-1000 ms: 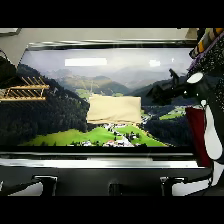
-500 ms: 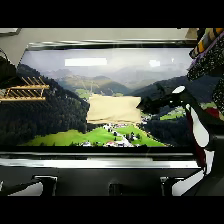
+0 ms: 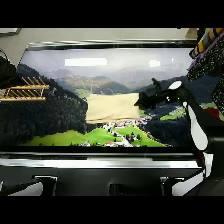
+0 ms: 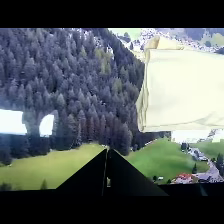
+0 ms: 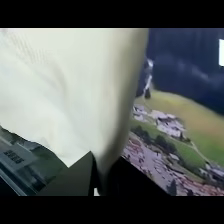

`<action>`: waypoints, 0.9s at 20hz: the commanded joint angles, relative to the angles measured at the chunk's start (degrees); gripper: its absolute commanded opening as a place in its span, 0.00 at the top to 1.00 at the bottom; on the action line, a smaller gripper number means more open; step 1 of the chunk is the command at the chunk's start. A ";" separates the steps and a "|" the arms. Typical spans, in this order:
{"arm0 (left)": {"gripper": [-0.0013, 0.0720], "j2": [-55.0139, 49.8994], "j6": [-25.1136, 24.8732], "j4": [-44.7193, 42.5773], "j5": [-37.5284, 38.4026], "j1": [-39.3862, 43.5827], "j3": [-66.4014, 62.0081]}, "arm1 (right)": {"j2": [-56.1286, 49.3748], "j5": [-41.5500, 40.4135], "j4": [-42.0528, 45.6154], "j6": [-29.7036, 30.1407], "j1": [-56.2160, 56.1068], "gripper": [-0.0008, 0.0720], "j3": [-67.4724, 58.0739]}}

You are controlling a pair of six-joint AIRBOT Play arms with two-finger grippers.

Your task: Fold the clothes and pants, and hang the long-sleeved shirts on hangers.

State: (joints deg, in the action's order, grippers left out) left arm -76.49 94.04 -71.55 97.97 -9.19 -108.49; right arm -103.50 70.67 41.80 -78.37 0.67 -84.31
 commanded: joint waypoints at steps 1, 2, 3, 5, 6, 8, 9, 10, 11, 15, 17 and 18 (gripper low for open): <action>0.96 0.00 -0.02 0.00 -0.02 -0.02 0.02 | 1.20 -0.59 6.62 -9.25 -0.13 0.95 -9.51; 0.96 0.00 -0.02 0.00 0.00 -0.02 0.02 | 1.18 -0.98 8.74 -11.93 0.24 0.95 -12.24; 0.96 0.00 -0.02 0.00 0.00 -0.02 0.02 | 1.18 -1.68 9.88 -14.27 0.96 0.95 -14.47; 0.96 -0.02 -0.04 0.00 -0.02 -0.02 0.02 | 1.18 -2.60 9.94 -18.05 3.56 0.95 -18.27; 0.96 -0.02 -0.04 -0.02 -0.02 -0.02 0.02 | 1.20 -3.13 9.92 -18.99 5.18 0.95 -19.76; 0.96 -0.02 -0.04 0.00 0.00 -0.02 0.02 | 1.20 -3.56 9.97 -20.59 8.83 0.95 -22.62; 0.96 -0.02 -0.04 0.00 -0.02 -0.02 0.02 | 1.20 -3.56 9.97 -21.00 10.80 0.95 -24.06; 0.96 -0.02 -0.04 -0.02 0.00 -0.02 0.02 | 1.22 -3.54 9.97 -21.57 12.55 0.95 -25.20; 0.96 -0.02 -0.04 0.00 0.00 -0.02 0.02 | 1.25 -3.39 9.97 -22.25 14.45 0.95 -26.25; 0.96 -0.07 -0.02 0.00 0.00 -0.02 0.02 | 1.38 -1.60 10.40 -25.00 21.38 0.95 -30.01; 0.96 -0.13 -0.04 -0.02 -0.02 -0.02 0.02 | 2.51 -1.86 11.87 -26.91 24.63 0.95 -30.12; 0.96 -0.13 -0.04 -0.02 -0.02 -0.02 0.02 | 3.13 -1.75 13.22 -27.93 26.12 0.95 -30.12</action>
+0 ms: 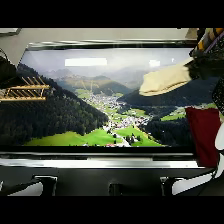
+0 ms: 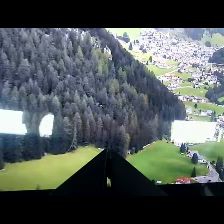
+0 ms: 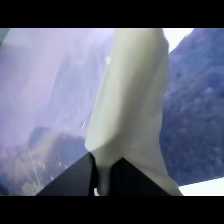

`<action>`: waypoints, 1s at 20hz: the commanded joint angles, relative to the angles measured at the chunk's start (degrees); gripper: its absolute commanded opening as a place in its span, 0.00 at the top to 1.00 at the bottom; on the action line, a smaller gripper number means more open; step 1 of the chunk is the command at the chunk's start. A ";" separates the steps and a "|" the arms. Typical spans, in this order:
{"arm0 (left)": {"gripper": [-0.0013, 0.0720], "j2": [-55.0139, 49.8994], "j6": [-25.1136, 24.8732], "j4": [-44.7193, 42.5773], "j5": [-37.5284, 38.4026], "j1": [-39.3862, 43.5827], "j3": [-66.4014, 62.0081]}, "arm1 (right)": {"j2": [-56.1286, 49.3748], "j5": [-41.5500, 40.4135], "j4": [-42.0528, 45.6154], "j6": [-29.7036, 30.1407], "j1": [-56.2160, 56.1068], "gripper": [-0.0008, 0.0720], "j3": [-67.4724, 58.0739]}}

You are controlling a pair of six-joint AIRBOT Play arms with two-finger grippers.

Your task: Fold the clothes and pants, and hang the long-sleeved shirts on hangers.

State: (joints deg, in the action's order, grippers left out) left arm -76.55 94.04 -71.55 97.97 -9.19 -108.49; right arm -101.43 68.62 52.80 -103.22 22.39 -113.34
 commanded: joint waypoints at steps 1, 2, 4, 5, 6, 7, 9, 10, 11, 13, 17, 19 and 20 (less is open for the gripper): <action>0.96 -0.07 -0.02 -0.02 0.00 -0.02 0.02 | 1.73 0.44 3.78 -3.80 5.97 0.95 -1.09; 0.96 -0.07 -0.02 0.00 0.00 -0.02 0.02 | 2.40 0.57 5.40 -4.70 7.34 0.95 -1.09; 0.96 -0.07 -0.02 0.00 0.00 -0.02 0.02 | 3.85 0.68 8.66 -7.06 10.21 0.95 -1.09; 0.96 -0.07 -0.04 -0.02 0.00 -0.02 0.02 | 4.52 0.68 10.03 -7.96 11.45 0.95 -1.09; 0.96 -0.07 -0.04 0.00 0.00 -0.02 0.02 | 5.11 0.96 11.58 -9.42 12.63 0.95 -1.09; 0.96 -0.07 -0.04 -0.02 0.00 -0.02 0.02 | 5.73 1.57 13.22 -10.64 13.88 0.95 -1.09; 0.96 -0.07 -0.15 -0.02 0.00 -0.02 0.02 | 6.58 3.87 15.65 -13.05 16.09 0.95 -1.09; 0.96 -0.07 -0.22 0.00 0.00 -0.02 0.02 | 6.95 5.01 16.22 -13.51 17.05 0.95 -1.09; 0.96 -0.07 -0.24 -0.02 0.00 -0.02 0.02 | 7.37 6.19 16.72 -13.84 17.94 0.95 -1.09; 0.96 -0.07 -0.22 -0.02 0.07 -0.02 0.02 | 8.24 8.55 18.21 -13.88 18.97 0.95 -1.09; 0.96 -0.07 -0.22 -0.02 0.20 -0.02 0.02 | 9.05 17.68 26.71 -14.25 19.19 0.95 -1.05; 0.96 -0.07 -0.22 -0.02 0.22 -0.02 0.02 | 9.05 23.06 32.54 -14.05 19.19 0.95 -1.03; 0.96 -0.07 -0.22 -0.02 0.22 -0.02 0.02 | 9.05 25.27 35.34 -13.44 19.19 0.95 -1.03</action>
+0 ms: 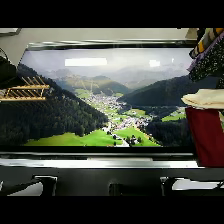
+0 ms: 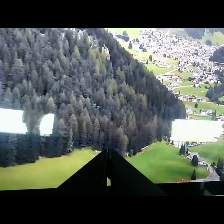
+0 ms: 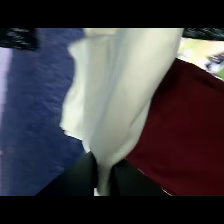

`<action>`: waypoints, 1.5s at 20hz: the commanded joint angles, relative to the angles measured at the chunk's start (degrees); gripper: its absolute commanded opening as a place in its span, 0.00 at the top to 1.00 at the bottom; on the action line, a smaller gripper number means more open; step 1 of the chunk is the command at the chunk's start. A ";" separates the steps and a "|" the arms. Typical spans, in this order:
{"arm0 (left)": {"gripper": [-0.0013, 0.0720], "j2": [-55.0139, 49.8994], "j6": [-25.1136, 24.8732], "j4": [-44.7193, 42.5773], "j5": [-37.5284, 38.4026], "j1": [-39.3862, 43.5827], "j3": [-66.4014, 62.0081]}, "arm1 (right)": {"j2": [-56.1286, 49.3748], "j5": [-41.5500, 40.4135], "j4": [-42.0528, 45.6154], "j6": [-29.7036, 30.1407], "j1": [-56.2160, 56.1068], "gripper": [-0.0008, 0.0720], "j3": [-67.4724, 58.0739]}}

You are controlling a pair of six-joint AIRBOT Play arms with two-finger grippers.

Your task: Fold the clothes and pants, and hang the long-sleeved shirts on hangers.

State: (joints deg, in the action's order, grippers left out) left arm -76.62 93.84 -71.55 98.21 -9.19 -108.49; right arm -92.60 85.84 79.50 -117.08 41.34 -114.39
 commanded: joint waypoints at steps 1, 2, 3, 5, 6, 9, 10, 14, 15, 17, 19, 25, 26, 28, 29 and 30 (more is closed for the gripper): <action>0.96 0.00 -0.02 0.00 0.00 -0.02 0.02 | 0.22 9.79 9.94 1.79 0.24 0.95 0.13; 0.96 0.00 -0.02 -0.02 0.00 -0.02 0.02 | 0.15 11.67 10.84 3.72 0.24 0.95 0.13; 0.96 0.00 -0.02 -0.02 0.00 -0.02 0.04 | 0.15 12.92 11.58 4.61 0.22 0.95 0.28; 0.96 0.00 -0.04 -0.02 0.02 -0.02 0.04 | 0.17 15.34 13.40 5.55 0.24 0.95 1.05; 0.96 0.00 -0.02 -0.02 0.26 -0.02 0.04 | 0.20 16.39 14.40 5.77 0.24 0.95 1.77; 0.96 0.00 -0.02 -0.02 1.46 -0.02 0.04 | 0.22 18.40 15.80 7.72 0.22 0.95 4.81; 0.96 0.02 -0.02 -0.02 1.53 -0.02 0.02 | 0.22 19.23 17.22 8.07 0.24 0.95 6.14; 0.96 0.00 -0.02 -0.04 1.51 -0.02 0.04 | 1.40 19.21 22.29 11.08 0.24 0.95 13.40; 0.96 0.00 -0.02 -0.04 1.51 -0.02 0.04 | 1.92 18.99 23.52 11.65 0.24 0.95 15.61; 0.96 0.00 -0.02 -0.04 1.51 -0.02 0.04 | 2.82 18.62 25.70 12.94 0.24 0.95 20.06; 0.96 0.00 -0.02 -0.04 1.51 -0.02 0.04 | 3.56 18.47 27.93 12.94 0.24 0.95 23.26; 0.96 0.00 -0.02 -0.04 1.49 -0.02 0.04 | 5.49 17.59 31.23 13.00 0.24 0.95 30.36; 0.96 0.00 -0.02 -0.04 1.49 -0.02 0.04 | 5.90 17.46 31.93 12.98 0.24 0.95 31.52; 0.96 0.00 -0.02 -0.04 1.49 -0.02 0.04 | 6.45 17.55 33.20 13.00 0.24 0.95 33.62; 0.96 0.00 -0.02 -0.04 1.49 -0.02 0.04 | 6.67 17.53 33.29 13.00 0.24 0.95 34.51; 0.96 0.00 -0.02 -0.04 1.49 -0.02 0.04 | 6.78 17.55 33.40 13.00 0.24 0.95 35.26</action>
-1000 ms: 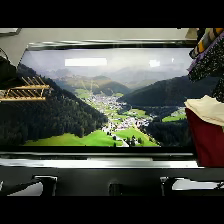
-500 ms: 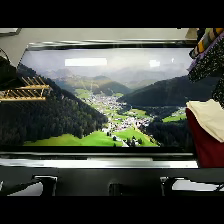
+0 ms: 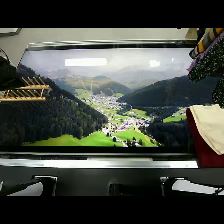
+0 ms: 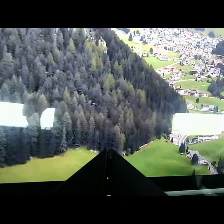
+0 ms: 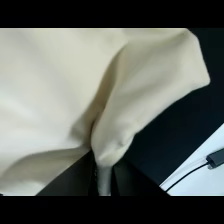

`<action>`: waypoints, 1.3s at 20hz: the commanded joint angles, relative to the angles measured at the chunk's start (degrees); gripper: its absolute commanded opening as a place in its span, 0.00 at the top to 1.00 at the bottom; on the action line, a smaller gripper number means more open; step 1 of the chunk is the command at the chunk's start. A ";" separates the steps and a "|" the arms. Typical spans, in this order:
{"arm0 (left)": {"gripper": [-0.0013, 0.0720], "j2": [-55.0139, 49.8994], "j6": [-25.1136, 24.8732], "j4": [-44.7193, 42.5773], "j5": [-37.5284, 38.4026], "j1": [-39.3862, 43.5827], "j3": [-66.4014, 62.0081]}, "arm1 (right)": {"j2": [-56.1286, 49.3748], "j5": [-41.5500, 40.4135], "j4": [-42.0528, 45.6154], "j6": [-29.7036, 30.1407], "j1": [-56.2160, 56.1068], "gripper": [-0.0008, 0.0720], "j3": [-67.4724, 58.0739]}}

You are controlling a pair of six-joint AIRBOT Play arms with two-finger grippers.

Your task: Fold the clothes and pants, and hang the long-sleeved shirts on hangers.

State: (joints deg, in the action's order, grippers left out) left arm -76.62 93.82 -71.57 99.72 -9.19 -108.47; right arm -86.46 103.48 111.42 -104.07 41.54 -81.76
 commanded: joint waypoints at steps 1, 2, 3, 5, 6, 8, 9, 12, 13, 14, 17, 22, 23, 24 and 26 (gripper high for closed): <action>0.96 0.00 0.00 -0.02 -0.02 -0.02 0.02 | 0.63 0.07 1.62 0.09 0.04 0.95 3.19; 0.96 0.00 0.00 -0.02 -0.02 -0.02 0.02 | 0.63 0.09 1.79 0.33 0.04 0.95 3.54; 0.96 0.00 0.00 -0.02 -0.04 -0.02 0.02 | 0.63 0.07 1.95 0.39 0.04 0.95 3.76; 0.96 0.00 0.00 -0.02 -0.02 -0.02 0.02 | 0.63 0.11 2.03 0.96 0.04 0.95 4.24; 0.96 0.00 0.02 -0.02 -0.04 -0.02 0.00 | 0.63 0.04 2.21 1.03 0.04 0.95 4.28; 0.96 0.00 0.00 -0.02 -0.02 -0.02 0.00 | 0.63 0.15 4.28 0.59 0.04 0.64 4.28; 0.96 0.00 0.00 -0.02 -0.02 -0.02 0.00 | 0.66 0.63 5.68 0.20 0.07 0.45 4.28; 0.96 0.00 0.02 -0.02 -0.09 -0.02 0.02 | 2.45 -1.01 6.62 -1.38 0.04 0.36 4.26; 0.96 0.00 0.00 -0.02 -0.31 -0.02 0.02 | 3.54 -3.13 5.62 -1.68 0.04 0.36 4.17; 0.96 0.00 0.00 -0.02 -0.79 -0.02 0.02 | 4.50 -5.20 3.41 -1.73 0.02 0.36 3.74; 0.96 -0.15 0.00 -0.02 -2.51 0.00 0.37 | 8.50 -17.51 -15.21 0.09 -0.52 0.57 2.69; 0.96 2.23 -2.56 -1.09 -7.87 0.70 9.92 | 12.17 -32.94 -42.29 16.15 -17.90 0.93 2.71; 0.96 4.13 -3.74 -1.84 -10.47 1.40 13.33 | 12.17 -32.06 -43.06 16.33 -23.32 0.95 2.71; 0.96 6.45 -3.87 -2.47 -13.09 2.34 17.29 | 12.17 -31.06 -42.82 16.37 -28.39 0.95 2.71; 0.96 10.78 -5.25 -2.60 -16.55 4.13 24.76 | 12.17 -28.15 -41.64 18.93 -38.36 0.95 2.71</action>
State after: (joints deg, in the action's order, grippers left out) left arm -70.65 90.98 -73.21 89.49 -7.01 -92.75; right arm -74.74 75.20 74.26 -89.95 15.53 -79.00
